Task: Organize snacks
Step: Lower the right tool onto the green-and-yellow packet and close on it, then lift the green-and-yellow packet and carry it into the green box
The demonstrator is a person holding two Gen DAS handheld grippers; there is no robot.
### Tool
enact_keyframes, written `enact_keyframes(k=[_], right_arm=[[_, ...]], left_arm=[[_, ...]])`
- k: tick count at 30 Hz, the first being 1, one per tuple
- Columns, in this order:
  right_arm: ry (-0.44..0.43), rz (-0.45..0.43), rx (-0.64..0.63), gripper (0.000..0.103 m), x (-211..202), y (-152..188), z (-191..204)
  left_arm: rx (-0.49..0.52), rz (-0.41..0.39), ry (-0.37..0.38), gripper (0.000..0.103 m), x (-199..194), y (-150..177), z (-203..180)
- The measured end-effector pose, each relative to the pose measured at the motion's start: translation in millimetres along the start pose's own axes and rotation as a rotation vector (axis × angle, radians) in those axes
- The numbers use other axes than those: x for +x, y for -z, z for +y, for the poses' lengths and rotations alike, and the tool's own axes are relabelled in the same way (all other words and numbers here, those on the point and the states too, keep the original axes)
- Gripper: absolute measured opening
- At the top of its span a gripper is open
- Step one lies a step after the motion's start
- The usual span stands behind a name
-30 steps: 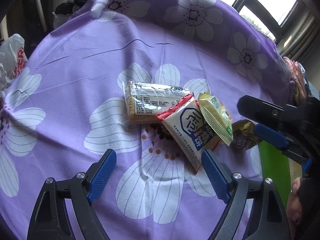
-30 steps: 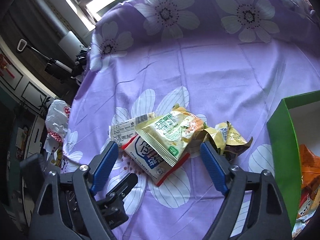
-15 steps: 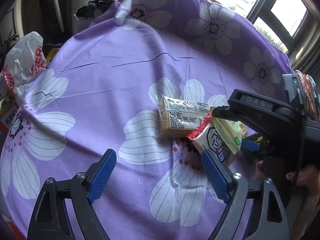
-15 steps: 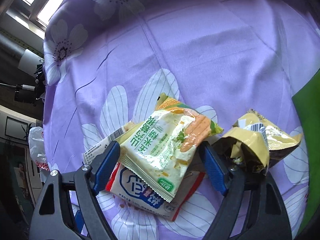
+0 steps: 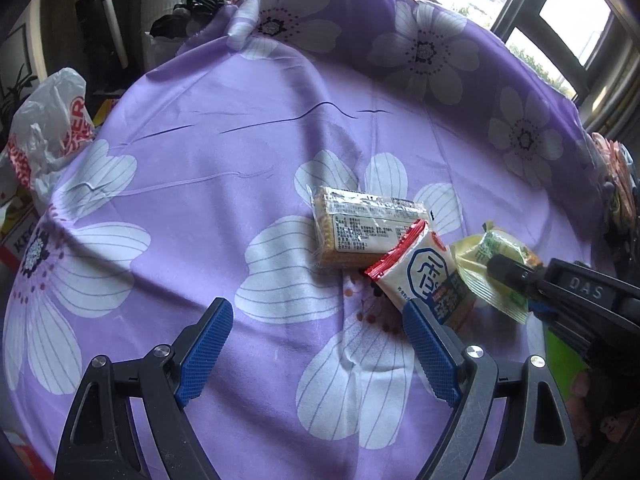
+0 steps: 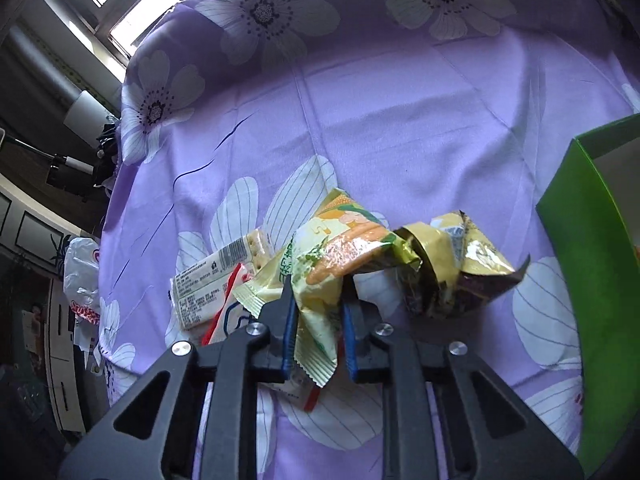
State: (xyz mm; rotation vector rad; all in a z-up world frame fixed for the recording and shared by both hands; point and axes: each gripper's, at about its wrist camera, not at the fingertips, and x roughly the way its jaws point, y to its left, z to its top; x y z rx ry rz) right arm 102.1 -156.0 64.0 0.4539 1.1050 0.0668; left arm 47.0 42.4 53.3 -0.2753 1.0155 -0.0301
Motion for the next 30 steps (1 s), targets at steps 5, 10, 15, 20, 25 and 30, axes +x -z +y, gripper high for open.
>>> enact_keyframes(k=[5,10,15,20,25,30], right_arm=[[-0.083,0.055,-0.043,0.02,-25.6,30.1,-6.1],[-0.1,0.142,-0.133,0.023,-32.7,55.9,-13.2],[-0.093,0.11,-0.095,0.058,-41.7,57.9,-31.2],[-0.152,0.026,-0.013,0.067,-56.1,52.4,-47.5],[-0.203,0.042,0.083,0.067,-48.8,53.8,-56.1],[-0.237,0.056,0.131,0.063,-40.7,55.2,-60.1]], left_arm=[[0.012,0.001,0.01,0.088,-2.4,2.8,-2.5],[0.017,0.003,0.026,0.088,-6.2,5.4,-4.1],[0.051,0.008,0.03,0.088,-7.6,9.9,-12.0],[0.087,0.07,0.141,0.088,-1.5,18.6,-28.8],[0.157,0.149,0.217,0.088,10.0,29.7,-51.6],[0.2,0.206,0.29,0.088,16.5,39.2,-67.1]])
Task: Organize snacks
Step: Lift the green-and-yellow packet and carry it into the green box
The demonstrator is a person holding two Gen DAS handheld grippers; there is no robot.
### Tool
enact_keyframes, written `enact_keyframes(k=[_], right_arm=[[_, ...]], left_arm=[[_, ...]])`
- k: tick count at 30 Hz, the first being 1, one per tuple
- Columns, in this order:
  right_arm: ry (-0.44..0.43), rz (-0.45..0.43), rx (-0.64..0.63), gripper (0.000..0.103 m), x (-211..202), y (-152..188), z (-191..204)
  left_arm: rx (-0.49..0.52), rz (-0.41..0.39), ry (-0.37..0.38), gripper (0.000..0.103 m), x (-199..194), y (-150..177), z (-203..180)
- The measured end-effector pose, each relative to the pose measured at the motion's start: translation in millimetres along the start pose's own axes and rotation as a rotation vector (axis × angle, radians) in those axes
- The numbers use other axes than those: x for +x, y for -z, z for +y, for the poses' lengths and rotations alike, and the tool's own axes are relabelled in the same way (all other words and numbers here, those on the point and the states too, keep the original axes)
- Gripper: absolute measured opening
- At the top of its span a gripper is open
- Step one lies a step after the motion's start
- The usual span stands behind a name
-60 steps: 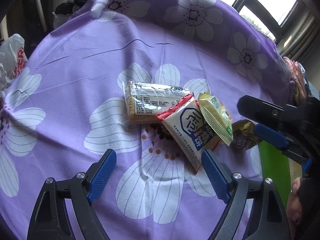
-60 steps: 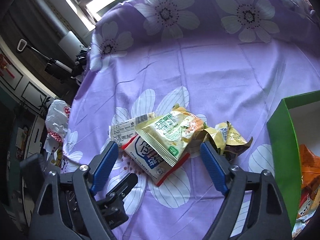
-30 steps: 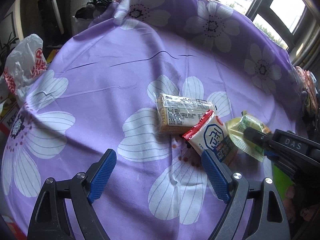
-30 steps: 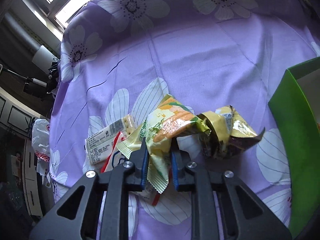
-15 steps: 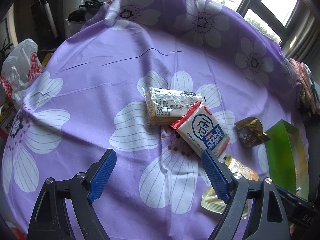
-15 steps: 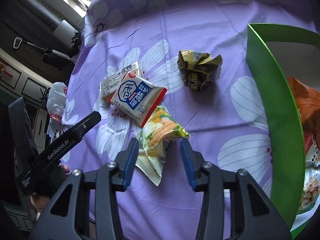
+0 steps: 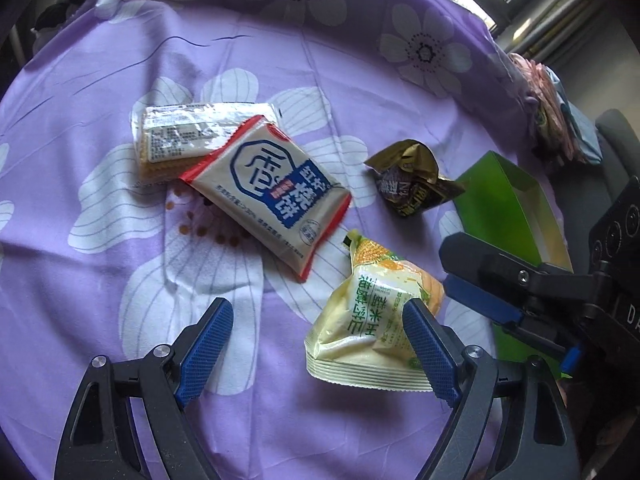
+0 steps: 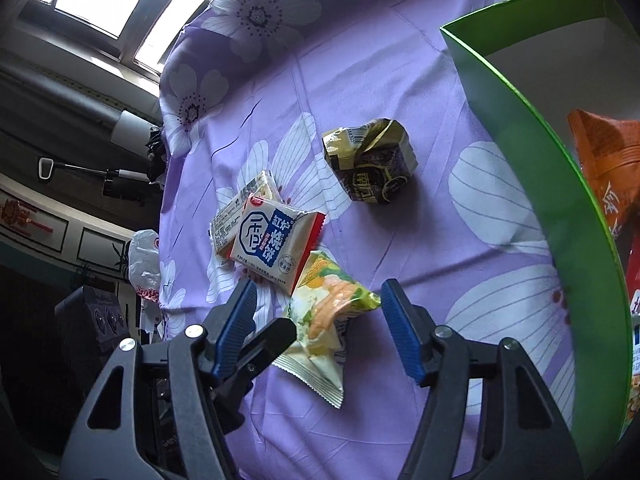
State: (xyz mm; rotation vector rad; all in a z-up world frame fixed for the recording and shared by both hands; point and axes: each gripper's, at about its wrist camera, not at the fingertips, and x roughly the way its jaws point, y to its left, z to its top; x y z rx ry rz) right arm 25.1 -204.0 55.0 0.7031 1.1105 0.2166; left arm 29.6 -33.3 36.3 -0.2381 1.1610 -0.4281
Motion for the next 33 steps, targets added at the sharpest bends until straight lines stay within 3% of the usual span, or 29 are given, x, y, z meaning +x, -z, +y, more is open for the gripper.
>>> enact_keyframes(k=[4,7,9,12,17,27,33], right_arm=[[0.041,0.01,-0.015,0.054,8.8,-0.2,-1.5],[0.051,0.082,0.002,0.043,22.7,2.1,-6.7],[0.009,0.129,0.022,0.043,30.4,5.1,-8.6],[0.013,0.136,0.022,0.041,32.8,7.6,-9.6],[-0.015,0.115,0.025,0.037,24.6,7.0,-10.2],[-0.085,-0.088,-0.025,0.039,-44.7,-4.8,1.6],[-0.079,-0.272,0.01,0.039,-106.3,-18.7,-24.1]], left_arm=[[0.01,0.027,0.013,0.088,6.4,2.2,-3.4],[0.034,0.018,-0.005,0.085,7.7,5.3,-7.3],[0.06,0.009,0.012,0.067,7.5,7.2,-11.8],[0.048,0.029,0.114,0.041,9.7,9.0,-15.7],[0.091,-0.027,0.123,0.037,0.4,10.1,-29.4],[0.229,-0.228,0.161,0.035,-38.4,2.2,-90.8],[0.388,-0.274,0.228,0.035,-36.9,-8.9,-154.7]])
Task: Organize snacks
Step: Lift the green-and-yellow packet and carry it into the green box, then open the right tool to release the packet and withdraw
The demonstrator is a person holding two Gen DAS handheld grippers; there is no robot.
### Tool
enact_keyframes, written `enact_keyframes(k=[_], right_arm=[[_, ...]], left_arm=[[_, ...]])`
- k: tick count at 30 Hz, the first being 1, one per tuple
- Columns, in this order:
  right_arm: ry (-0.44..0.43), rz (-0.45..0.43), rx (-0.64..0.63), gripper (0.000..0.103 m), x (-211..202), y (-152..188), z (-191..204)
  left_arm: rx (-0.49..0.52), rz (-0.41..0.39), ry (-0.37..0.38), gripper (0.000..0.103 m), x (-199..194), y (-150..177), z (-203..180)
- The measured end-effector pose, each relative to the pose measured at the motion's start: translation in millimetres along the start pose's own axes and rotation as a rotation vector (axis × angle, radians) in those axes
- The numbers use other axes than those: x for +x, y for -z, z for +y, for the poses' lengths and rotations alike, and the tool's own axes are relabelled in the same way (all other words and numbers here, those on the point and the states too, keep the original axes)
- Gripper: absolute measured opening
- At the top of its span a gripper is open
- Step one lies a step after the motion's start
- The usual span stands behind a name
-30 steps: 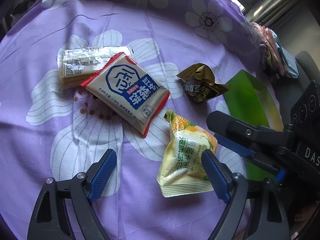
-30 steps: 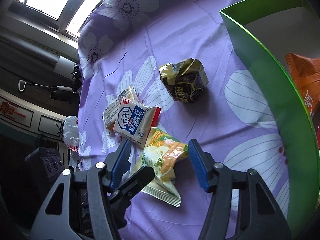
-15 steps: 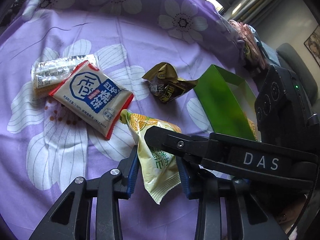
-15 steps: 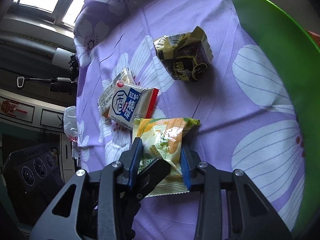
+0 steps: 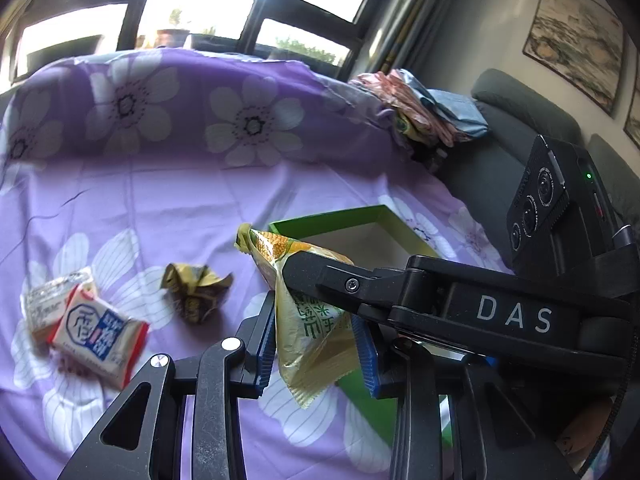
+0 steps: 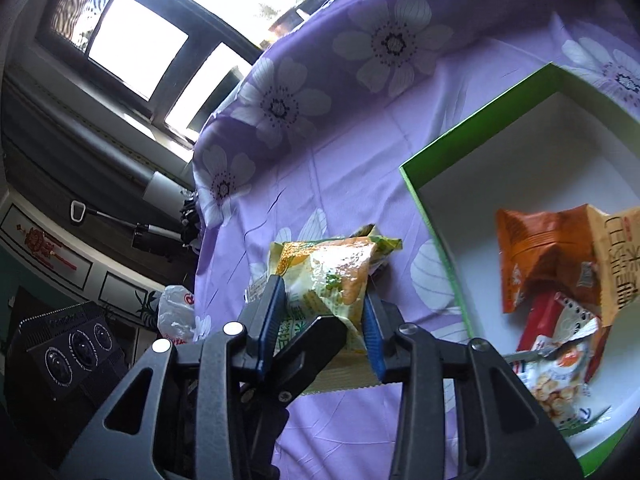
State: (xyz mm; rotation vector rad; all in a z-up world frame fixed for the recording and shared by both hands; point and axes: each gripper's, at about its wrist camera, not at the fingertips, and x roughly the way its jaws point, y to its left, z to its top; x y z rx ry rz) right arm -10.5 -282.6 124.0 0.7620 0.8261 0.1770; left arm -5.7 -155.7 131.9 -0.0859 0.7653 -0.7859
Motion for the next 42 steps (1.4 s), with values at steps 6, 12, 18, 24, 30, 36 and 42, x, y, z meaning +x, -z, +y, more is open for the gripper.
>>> enact_keyframes(k=[6,12,18,24,30,36,42], right_arm=[[0.063,-0.132,0.071,0.039,-38.7,-18.9,-38.5],[0.101,-0.199,0.175,0.041,-57.6,-25.8,-74.5],[0.203,-0.195,0.213,0.044,-60.5,-24.9,-88.3],[0.206,-0.254,0.194,0.053,-72.3,-24.5,-82.9],[0.196,-0.276,0.132,0.064,-72.5,-24.4,-66.7],[0.216,-0.275,0.075,0.078,-64.9,-23.0,-51.2],[0.233,-0.238,0.0,0.087,-45.9,-16.8,-29.9]], left_arm=[[0.082,0.013,0.088,0.035,37.2,-11.4,-40.9],[0.116,0.046,0.124,0.035,66.2,-13.1,-67.8],[0.039,0.092,0.089,0.035,82.0,-0.5,-65.8],[0.049,0.09,0.031,0.036,65.4,2.6,-60.7],[0.017,0.044,-0.051,0.054,27.1,0.8,-36.1],[-0.039,0.0,-0.192,0.076,-11.9,13.3,9.6],[-0.128,0.018,-0.323,0.076,-37.1,37.9,59.7]])
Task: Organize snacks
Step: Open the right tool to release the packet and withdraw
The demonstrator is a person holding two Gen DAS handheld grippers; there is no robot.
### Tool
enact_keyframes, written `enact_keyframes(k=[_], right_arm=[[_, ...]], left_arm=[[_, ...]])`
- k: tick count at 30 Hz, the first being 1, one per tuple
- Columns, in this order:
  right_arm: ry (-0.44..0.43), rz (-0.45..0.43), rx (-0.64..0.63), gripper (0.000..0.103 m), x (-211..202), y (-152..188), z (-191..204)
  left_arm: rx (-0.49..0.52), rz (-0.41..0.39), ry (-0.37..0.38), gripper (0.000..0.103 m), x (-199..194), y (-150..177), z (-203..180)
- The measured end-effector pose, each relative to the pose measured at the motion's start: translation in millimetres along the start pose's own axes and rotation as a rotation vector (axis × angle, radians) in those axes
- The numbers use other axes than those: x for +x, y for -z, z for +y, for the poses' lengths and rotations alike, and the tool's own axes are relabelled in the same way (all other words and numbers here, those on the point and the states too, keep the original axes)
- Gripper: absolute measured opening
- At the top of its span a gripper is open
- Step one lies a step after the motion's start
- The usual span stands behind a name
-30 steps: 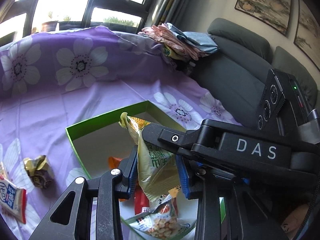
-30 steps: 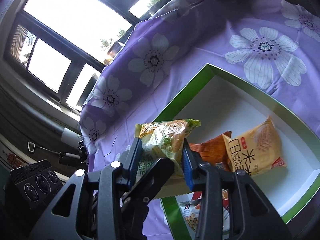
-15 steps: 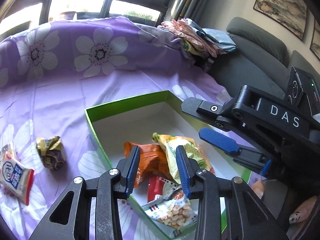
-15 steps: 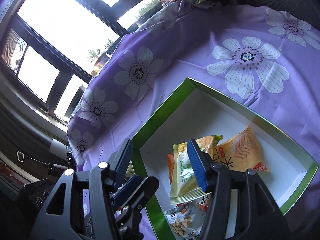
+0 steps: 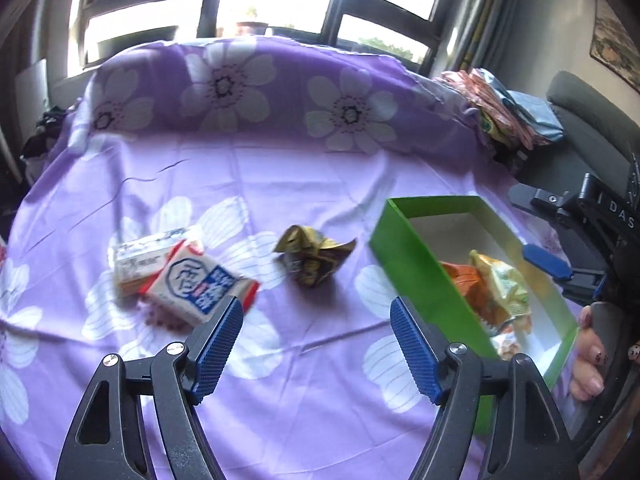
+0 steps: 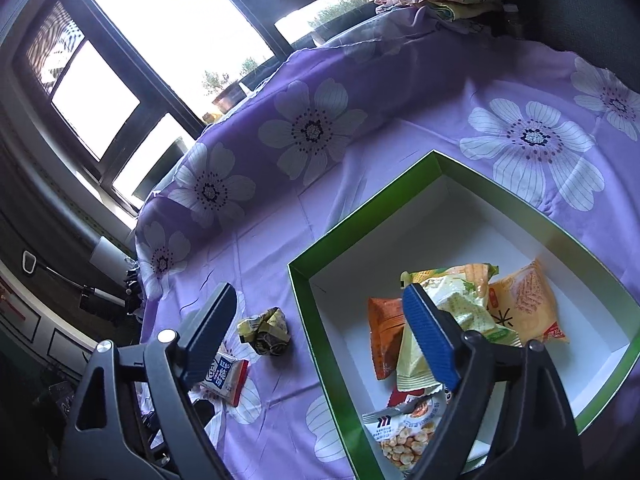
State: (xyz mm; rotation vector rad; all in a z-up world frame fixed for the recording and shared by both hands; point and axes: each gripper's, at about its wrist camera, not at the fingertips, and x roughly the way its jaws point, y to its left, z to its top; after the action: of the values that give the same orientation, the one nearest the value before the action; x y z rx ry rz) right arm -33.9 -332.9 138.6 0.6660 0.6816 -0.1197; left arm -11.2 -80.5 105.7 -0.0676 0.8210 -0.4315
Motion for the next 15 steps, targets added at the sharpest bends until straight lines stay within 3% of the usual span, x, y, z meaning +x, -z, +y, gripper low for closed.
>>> enact_keyframes(k=[8,15], right_arm=[[0.066,0.06,-0.14,0.088,25.1,15.7,27.5],[0.107,0.105,-0.213,0.088,41.1,26.4,39.4]], left_arm=[[-0.138,0.041,-0.144,0.076,11.4,8.4,57.5],[-0.216,0.014,-0.189,0.077,0.0,12.0,82.3]])
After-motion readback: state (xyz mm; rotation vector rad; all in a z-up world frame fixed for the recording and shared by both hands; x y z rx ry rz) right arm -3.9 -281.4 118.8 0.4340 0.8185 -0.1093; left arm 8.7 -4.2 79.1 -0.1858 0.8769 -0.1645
